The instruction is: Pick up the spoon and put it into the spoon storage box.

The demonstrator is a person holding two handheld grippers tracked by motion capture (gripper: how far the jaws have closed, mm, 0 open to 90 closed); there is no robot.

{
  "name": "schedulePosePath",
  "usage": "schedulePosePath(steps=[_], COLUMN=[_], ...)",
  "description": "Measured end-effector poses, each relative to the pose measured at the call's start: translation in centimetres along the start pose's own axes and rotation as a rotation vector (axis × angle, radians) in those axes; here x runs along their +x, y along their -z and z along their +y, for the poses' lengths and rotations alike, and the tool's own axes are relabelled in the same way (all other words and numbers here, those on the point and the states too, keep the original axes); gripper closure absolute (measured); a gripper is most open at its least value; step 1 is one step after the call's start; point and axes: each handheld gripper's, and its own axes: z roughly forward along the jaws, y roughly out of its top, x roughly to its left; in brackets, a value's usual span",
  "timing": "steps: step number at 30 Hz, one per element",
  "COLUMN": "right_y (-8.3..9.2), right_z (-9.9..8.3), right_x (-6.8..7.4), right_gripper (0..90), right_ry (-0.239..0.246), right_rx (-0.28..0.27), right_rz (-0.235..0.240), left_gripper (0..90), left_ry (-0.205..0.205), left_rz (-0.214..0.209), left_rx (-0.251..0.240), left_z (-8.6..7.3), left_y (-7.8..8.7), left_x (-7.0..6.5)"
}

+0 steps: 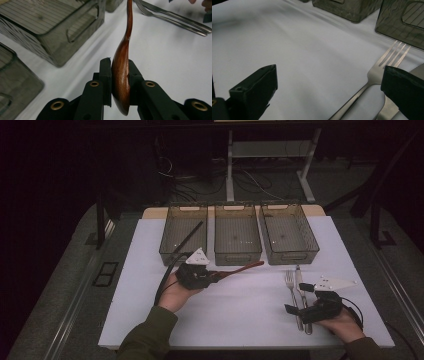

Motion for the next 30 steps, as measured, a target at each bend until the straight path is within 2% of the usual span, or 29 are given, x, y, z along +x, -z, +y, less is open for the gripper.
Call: schedulePosePath(steps=[7,14,15,20,30], right_y=[0.0,0.1,0.0,0.1,0.1], right_z=[0.0,0.0,0.0,0.0,0.0], right_x=[0.0,0.1,0.0,0.0,0.0], right_gripper=[0.3,0.2,0.2,0.3,0.3], right_ry=[-0.001,-0.015,-0.004,-0.007,-0.006], right_rx=[-0.001,0.005,-0.001,-0.001,-0.002], right_rz=[0.001,0.005,0.001,0.000,0.001], left_gripper=[77.8,77.8,77.8,77.8,77.8], left_ry=[0.009,0.003,0.005,0.004,0.076], left_rz=[0.026,0.061,0.065,0.095,0.158], left_rx=[-0.015,-0.005,-0.004,0.003,-0.010], left_z=[1.6,3.6,3.9,5.4,7.2], left_y=[0.2,0.1,0.1,-0.2,-1.6], left_x=[0.9,2.0,2.1,3.1,5.0])
